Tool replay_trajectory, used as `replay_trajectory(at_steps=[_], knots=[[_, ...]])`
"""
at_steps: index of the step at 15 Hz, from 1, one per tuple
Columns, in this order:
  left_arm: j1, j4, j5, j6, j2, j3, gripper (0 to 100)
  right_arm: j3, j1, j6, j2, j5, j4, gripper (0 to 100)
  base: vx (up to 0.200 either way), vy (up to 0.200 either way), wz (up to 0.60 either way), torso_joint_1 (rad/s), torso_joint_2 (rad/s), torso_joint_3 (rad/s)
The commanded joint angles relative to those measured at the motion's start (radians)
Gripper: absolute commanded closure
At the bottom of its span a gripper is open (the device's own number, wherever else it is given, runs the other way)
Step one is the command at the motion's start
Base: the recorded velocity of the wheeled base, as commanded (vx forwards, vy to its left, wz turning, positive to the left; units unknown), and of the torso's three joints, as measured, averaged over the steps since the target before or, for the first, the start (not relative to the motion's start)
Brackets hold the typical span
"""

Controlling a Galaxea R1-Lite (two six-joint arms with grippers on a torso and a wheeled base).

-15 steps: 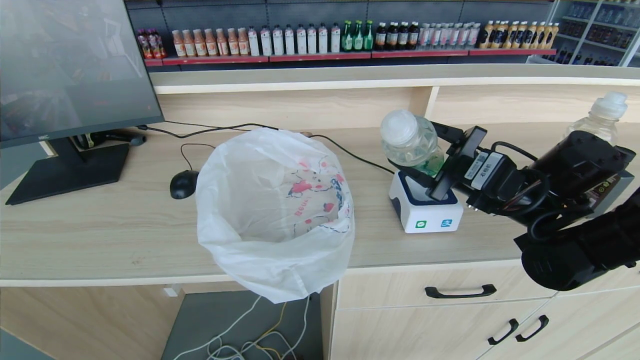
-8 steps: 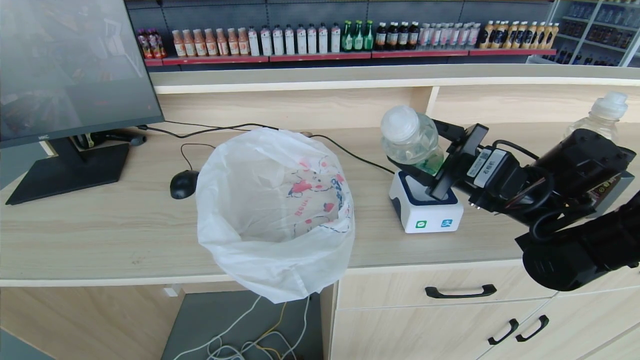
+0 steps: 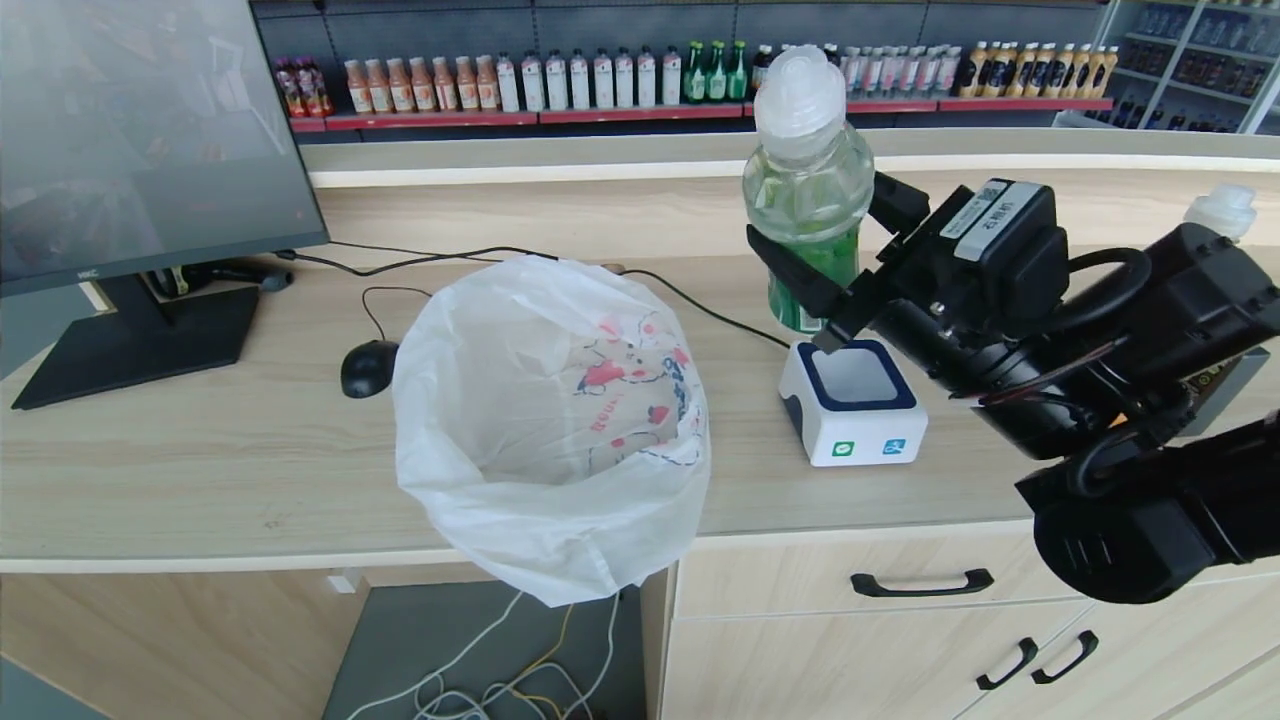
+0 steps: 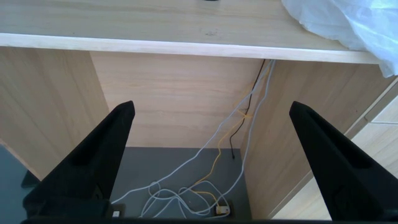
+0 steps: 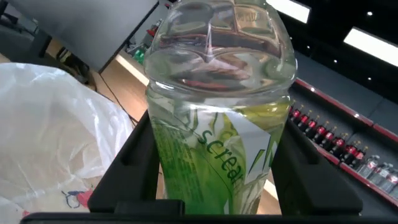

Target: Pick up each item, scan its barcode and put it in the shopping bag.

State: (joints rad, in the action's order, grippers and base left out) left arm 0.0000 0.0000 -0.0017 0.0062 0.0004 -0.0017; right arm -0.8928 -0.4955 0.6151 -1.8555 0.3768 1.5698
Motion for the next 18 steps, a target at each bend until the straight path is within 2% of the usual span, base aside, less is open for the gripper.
replay_trajectory(at_steps=[1, 5, 7, 9, 11, 18], knots=[[0.000, 0.000, 0.000, 0.000, 0.000, 0.000, 0, -0.031, -0.058, -0.057, -0.002, -0.095, 0.001, 100, 0.000, 0.000, 0.00, 0.000, 0.00, 0.000], [0.000, 0.000, 0.000, 0.000, 0.000, 0.000, 0, -0.023, -0.130, -0.202, 0.006, -0.325, 0.001, 100, 0.000, 0.000, 0.00, 0.000, 0.00, 0.000], [0.000, 0.002, 0.000, 0.000, 0.000, 0.000, 0, -0.008, -0.212, -0.367, 0.002, -0.562, 0.001, 100, 0.000, 0.000, 0.00, 0.000, 0.00, 0.000], [0.000, 0.000, 0.000, 0.000, 0.000, 0.000, 0, 0.064, -0.219, -0.486, 0.002, -0.654, 0.001, 100, 0.000, 0.000, 0.00, 0.000, 0.00, 0.000], [0.000, 0.000, 0.000, 0.000, 0.000, 0.000, 0, 0.081, -0.219, -0.541, 0.001, -0.673, 0.001, 100, 0.000, 0.000, 0.00, 0.000, 0.00, 0.000], [0.000, 0.000, 0.000, 0.000, 0.000, 0.000, 0, 0.083, -0.221, -0.574, -0.001, -0.685, 0.001, 100, 0.000, 0.000, 0.00, 0.000, 0.00, 0.000]])
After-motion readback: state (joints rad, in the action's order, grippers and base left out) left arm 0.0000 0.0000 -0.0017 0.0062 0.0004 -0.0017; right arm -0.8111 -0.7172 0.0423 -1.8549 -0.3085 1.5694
